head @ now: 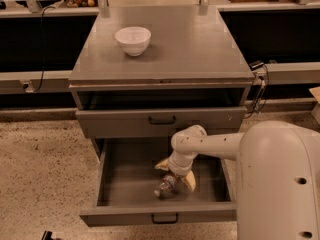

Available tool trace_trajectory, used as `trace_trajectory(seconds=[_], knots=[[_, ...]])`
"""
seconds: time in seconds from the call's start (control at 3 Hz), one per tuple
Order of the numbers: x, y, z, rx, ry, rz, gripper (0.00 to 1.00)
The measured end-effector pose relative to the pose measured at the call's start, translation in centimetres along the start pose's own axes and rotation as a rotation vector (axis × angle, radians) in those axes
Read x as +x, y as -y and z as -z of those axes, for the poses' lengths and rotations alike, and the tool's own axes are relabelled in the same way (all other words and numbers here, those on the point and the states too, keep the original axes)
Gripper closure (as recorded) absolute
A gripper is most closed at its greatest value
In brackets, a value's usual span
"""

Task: Pick water bottle from middle drawer and place on counter

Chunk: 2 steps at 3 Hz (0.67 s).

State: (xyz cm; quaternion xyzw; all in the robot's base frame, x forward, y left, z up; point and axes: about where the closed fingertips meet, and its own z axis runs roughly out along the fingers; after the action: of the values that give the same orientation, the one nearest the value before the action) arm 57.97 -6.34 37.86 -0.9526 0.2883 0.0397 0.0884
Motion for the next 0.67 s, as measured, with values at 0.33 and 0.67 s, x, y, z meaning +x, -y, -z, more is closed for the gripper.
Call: trace_trajectory(seconds=[0.33, 0.67], knots=[[0.22, -0.53, -0.63, -0.008, 0.007, 0.004, 0.18], [0.42, -0.56, -0.69, 0.038, 0.055, -0.022, 0.41]])
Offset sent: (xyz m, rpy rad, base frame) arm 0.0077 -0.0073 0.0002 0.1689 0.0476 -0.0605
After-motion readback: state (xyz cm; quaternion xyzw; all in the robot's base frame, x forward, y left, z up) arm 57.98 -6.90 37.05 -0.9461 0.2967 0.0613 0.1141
